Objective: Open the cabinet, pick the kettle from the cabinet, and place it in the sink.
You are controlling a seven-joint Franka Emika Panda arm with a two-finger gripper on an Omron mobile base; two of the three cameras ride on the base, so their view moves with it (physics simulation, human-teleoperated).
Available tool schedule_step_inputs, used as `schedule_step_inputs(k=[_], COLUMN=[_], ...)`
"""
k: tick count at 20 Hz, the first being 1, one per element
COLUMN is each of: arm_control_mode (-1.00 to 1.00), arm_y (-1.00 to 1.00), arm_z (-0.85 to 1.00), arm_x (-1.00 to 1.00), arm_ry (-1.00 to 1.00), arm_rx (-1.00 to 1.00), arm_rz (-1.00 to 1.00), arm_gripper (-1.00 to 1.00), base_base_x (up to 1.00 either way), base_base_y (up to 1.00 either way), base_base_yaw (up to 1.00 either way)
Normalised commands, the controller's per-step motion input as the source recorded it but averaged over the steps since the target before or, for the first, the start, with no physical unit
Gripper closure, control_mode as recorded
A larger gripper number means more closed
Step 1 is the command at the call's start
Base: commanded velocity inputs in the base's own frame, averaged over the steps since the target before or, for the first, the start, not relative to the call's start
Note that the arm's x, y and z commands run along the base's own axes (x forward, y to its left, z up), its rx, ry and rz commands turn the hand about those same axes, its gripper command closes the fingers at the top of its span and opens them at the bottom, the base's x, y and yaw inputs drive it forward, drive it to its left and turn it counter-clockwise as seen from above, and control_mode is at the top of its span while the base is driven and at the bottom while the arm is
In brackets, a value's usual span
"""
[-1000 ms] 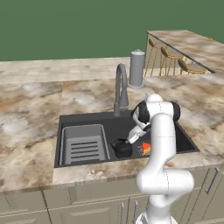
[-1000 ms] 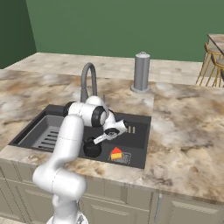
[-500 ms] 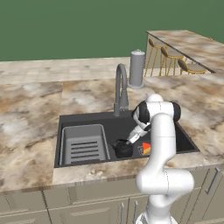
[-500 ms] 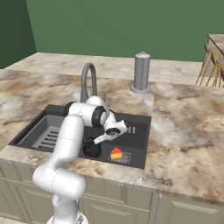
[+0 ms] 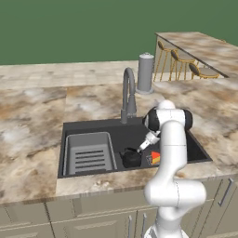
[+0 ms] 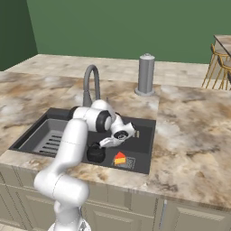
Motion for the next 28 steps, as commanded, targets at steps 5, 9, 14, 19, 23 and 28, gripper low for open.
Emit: schedule_step_inputs(k=[5,9,14,19,23,28], arm_control_mode=[-1.00,-1.00,-1.00,-1.00,-1.00,-1.00], arm_y=[-0.29,-0.21,-0.06,0.00,-0.03,-0.06], arm_z=[0.18,0.26,0.31,0.38,0.42,0.42], arm_x=[-0.09,-0.29,-0.41,-0.42,-0.30,-0.28], arm_ry=[0.03,-0.02,-0.12,-0.15,-0.09,-0.03], arm_rx=[0.00,0.00,0.00,0.00,-0.08,-0.16], arm_rz=[-0.03,-0.03,-0.04,-0.08,-0.09,-0.13], arm_gripper=[-1.00,-1.00,-1.00,-1.00,-1.00,-1.00], base_base_x=[0.00,0.00,0.00,0.00,0.00,0.00], base_base_y=[0.00,0.00,0.00,0.00,0.00,0.00], base_base_yaw=[0.00,0.00,0.00,0.00,0.00,0.00])
